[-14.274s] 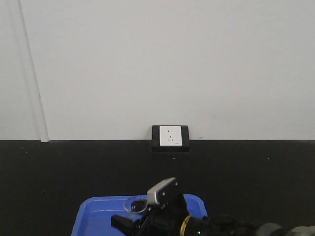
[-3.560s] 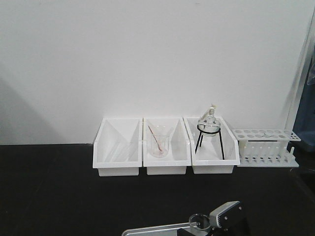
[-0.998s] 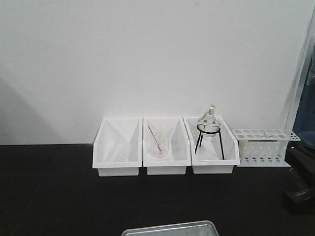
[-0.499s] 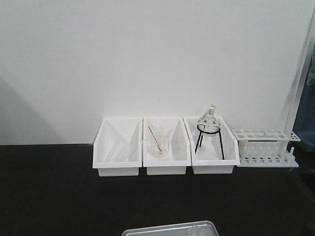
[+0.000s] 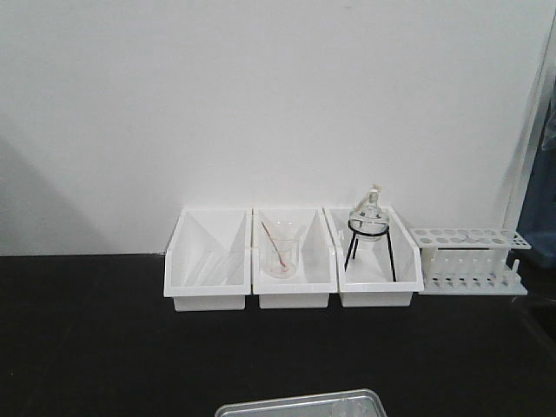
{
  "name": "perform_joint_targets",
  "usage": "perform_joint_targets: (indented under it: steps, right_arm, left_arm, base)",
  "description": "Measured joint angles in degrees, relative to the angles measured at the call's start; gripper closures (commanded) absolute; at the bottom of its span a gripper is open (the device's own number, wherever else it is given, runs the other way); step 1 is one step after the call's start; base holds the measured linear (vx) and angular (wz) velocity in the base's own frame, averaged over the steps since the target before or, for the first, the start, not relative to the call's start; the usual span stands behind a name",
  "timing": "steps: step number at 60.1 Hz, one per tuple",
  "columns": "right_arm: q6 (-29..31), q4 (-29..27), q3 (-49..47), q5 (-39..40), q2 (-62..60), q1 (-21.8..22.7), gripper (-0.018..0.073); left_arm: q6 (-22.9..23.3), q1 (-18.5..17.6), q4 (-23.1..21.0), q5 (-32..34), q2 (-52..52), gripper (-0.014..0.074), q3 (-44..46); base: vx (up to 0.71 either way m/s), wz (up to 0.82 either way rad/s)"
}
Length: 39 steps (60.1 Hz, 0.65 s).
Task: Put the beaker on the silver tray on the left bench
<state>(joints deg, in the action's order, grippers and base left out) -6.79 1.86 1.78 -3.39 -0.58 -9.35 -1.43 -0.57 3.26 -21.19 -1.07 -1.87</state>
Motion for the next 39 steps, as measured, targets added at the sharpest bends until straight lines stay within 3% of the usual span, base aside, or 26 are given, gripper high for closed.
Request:
perform_joint_targets:
  steps: [39]
  right_arm:
    - [0.05,0.39,0.00,-0.20,-0.06,0.04,0.0571]
  left_arm:
    - [0.00,0.00,0.00,0.00,0.00,0.0595,0.00]
  base:
    - [0.00,0.00]
